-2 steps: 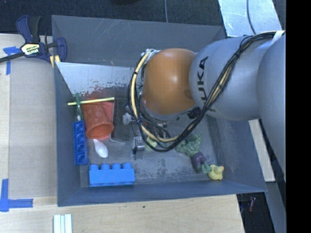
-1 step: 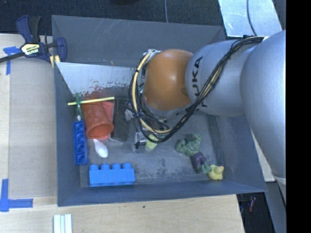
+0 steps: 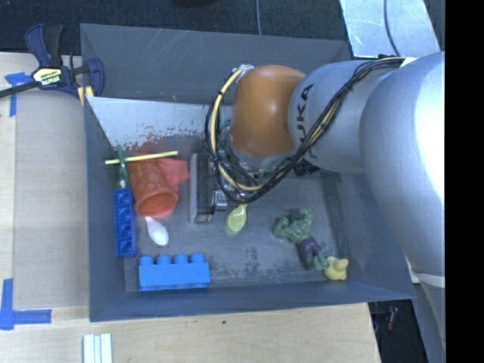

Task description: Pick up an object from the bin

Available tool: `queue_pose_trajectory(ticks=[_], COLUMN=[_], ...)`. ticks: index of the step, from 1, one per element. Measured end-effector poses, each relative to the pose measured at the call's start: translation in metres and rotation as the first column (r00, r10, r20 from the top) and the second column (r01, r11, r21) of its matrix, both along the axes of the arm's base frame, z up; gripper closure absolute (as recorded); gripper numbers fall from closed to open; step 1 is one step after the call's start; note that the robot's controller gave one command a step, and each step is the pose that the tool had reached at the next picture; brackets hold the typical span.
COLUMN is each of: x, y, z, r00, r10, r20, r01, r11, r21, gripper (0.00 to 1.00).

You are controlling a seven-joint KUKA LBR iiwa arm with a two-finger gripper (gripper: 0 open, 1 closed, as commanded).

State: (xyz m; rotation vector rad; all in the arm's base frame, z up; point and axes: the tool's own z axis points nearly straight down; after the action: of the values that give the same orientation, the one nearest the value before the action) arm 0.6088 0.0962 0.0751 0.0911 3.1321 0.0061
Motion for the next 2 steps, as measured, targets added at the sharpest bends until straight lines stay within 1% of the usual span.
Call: queue_pose_trajectory(ticks=[1, 2], x=[-0.0208, -0.0209], y=[0.0004, 0.0003], z=[0.0819, 0.0819], r00=[0.97, 0.97], r10=[0.243, 0.242], r20=[0.007, 0.007], r01=[-0.243, -0.242], r11=[0.97, 0.97], r21=[-0.001, -0.001], gripper=[1.0, 0.0])
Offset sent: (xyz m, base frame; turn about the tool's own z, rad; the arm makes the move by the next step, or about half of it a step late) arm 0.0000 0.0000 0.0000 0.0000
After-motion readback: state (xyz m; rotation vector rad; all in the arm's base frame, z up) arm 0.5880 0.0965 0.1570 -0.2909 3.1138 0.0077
